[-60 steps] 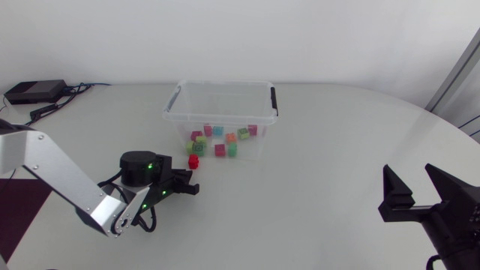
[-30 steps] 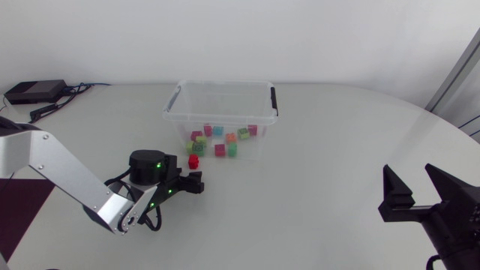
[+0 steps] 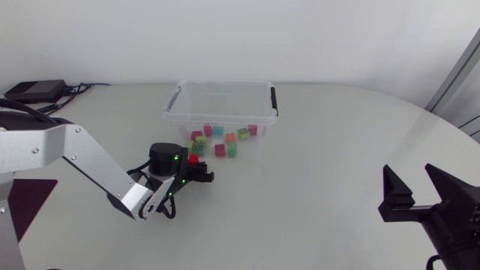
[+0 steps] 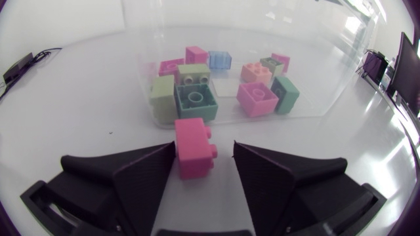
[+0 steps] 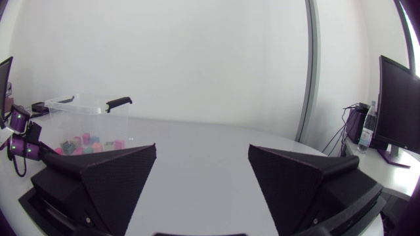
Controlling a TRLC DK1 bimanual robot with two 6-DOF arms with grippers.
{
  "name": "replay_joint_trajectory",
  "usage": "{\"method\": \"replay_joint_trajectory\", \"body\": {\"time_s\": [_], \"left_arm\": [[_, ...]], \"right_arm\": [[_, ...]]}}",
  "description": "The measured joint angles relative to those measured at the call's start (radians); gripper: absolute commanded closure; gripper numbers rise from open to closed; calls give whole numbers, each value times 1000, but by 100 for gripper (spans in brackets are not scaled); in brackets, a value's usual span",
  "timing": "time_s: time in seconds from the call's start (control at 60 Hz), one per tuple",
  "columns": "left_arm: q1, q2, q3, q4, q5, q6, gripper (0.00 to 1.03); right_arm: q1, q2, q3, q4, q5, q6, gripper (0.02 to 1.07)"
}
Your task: Pick up the duplo bricks and place them in the container
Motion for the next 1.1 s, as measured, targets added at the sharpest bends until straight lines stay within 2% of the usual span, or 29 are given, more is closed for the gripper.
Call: {"method": "replay_joint_trajectory", "body": {"time_s": [0.25,0.483,0.65,0.683,0.717,0.8,0.9,1.1], "left_arm": [[0,-6,-36,28,-10,1,67],[-7,-112,-173,22,-10,0,68],[-7,-143,-196,20,-10,0,69],[-7,-143,-195,19,-10,0,66],[-7,-142,-193,19,-10,0,56],[-8,-122,-163,5,-10,0,25],[-16,-88,-98,-41,-11,0,20],[-22,-52,-22,-82,-10,2,21]], "right_arm": [[0,0,0,0,0,0,6],[0,0,0,0,0,0,6],[0,0,0,0,0,0,6],[0,0,0,0,0,0,6],[0,0,0,0,0,0,6],[0,0,0,0,0,0,6],[0,0,0,0,0,0,6],[0,0,0,0,0,0,6]]}}
